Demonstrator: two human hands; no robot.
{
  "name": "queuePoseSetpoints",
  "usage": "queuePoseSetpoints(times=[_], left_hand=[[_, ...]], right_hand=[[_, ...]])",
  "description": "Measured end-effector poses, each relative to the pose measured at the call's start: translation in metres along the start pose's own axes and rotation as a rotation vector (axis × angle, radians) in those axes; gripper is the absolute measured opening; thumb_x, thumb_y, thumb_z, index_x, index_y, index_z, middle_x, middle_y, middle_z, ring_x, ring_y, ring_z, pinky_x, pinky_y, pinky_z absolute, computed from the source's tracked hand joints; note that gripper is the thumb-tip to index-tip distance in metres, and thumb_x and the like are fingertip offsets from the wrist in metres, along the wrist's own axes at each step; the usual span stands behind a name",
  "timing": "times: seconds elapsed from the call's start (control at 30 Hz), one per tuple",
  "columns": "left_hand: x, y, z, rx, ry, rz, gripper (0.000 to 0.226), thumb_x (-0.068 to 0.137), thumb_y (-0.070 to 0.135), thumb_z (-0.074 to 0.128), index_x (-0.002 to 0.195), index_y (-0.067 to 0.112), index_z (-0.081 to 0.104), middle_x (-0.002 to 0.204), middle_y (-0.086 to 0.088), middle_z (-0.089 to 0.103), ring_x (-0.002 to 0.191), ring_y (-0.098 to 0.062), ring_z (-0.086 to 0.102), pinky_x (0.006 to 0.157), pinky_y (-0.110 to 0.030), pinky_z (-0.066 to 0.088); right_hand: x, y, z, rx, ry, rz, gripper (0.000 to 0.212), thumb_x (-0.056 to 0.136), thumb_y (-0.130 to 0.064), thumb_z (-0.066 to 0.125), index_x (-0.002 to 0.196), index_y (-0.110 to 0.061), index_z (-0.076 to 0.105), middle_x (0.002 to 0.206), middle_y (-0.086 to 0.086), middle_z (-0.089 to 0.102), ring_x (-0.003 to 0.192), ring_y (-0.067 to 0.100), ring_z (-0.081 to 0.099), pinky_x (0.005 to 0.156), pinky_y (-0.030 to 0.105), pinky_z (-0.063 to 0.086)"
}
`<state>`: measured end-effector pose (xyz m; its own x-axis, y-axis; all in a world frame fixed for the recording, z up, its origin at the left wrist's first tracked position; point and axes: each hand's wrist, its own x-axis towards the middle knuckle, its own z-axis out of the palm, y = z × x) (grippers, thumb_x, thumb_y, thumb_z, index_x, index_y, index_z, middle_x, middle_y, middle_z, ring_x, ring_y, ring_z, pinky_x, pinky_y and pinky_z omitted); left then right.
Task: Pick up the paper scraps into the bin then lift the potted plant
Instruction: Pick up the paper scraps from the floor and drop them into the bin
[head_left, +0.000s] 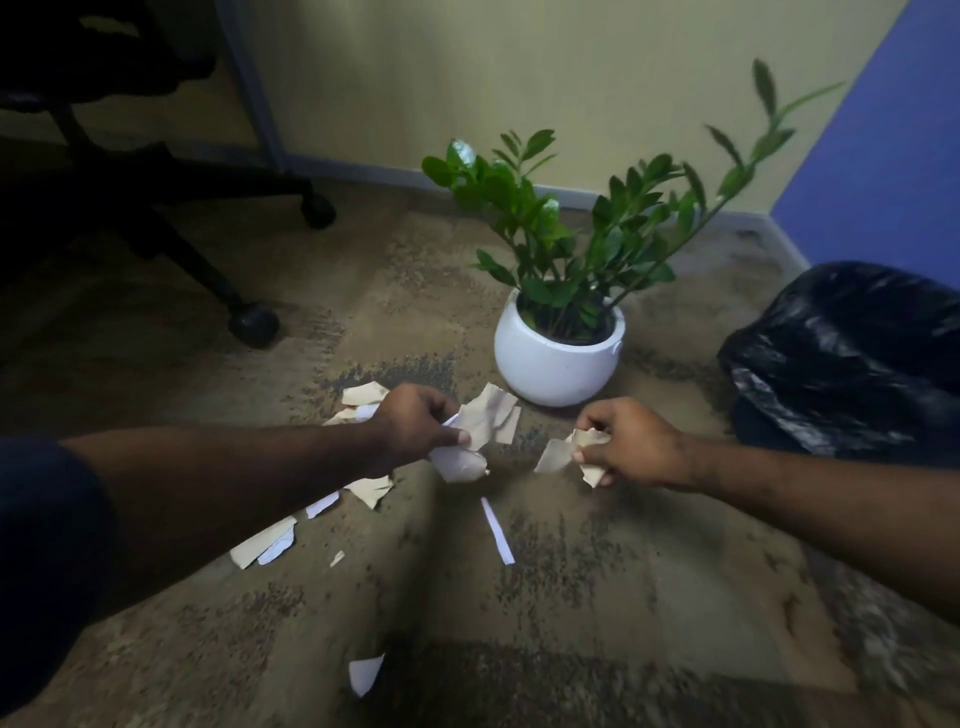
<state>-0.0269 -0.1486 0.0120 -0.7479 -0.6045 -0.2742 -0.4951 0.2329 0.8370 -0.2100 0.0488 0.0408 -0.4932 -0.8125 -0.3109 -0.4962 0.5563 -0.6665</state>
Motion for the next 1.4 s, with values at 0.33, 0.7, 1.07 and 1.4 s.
queuePoseSetpoints(times=[0.33, 0.7, 1.07, 1.4], left_hand=[[0.007, 0.076, 0.036, -0.145, -0.038, 0.115, 0.019, 0.069, 0.009, 0.085, 0.085, 0.007, 0.074, 0.084, -0.023, 0.074, 0.071, -0.023, 0.064, 0.076, -0.048, 0.057], [0.027, 0.187, 0.08, -0.218, 0.027, 0.418, 0.01, 0.078, 0.003, 0.077, 0.081, 0.011, 0.073, 0.075, -0.005, 0.076, 0.065, -0.013, 0.07, 0.061, -0.027, 0.06], [0.068, 0.32, 0.201, -0.323, 0.047, 0.433, 0.02, 0.081, 0.001, 0.07, 0.071, 0.018, 0.067, 0.061, 0.01, 0.069, 0.056, -0.006, 0.065, 0.054, -0.025, 0.057], [0.069, 0.36, 0.273, -0.444, -0.094, 0.145, 0.024, 0.081, -0.005, 0.069, 0.065, 0.012, 0.062, 0.035, 0.006, 0.055, 0.025, -0.004, 0.046, 0.032, -0.011, 0.035]], right_hand=[[-0.044, 0.016, -0.087, 0.145, 0.226, -0.072, 0.019, 0.082, 0.005, 0.069, 0.089, -0.013, 0.069, 0.074, 0.007, 0.066, 0.059, 0.02, 0.068, 0.049, 0.034, 0.059], [-0.071, 0.061, -0.205, 0.467, 0.645, 0.003, 0.019, 0.081, 0.008, 0.069, 0.086, -0.01, 0.069, 0.089, 0.015, 0.068, 0.066, 0.024, 0.071, 0.056, 0.037, 0.062], [-0.077, 0.15, -0.289, 1.019, 1.011, 0.312, 0.027, 0.083, 0.021, 0.051, 0.078, -0.005, 0.057, 0.089, 0.011, 0.056, 0.074, 0.024, 0.065, 0.048, 0.03, 0.06], [-0.069, 0.162, -0.3, 1.111, 0.879, 0.419, 0.034, 0.079, 0.001, 0.064, 0.112, -0.008, 0.058, 0.116, 0.012, 0.054, 0.106, 0.028, 0.058, 0.075, 0.049, 0.058]])
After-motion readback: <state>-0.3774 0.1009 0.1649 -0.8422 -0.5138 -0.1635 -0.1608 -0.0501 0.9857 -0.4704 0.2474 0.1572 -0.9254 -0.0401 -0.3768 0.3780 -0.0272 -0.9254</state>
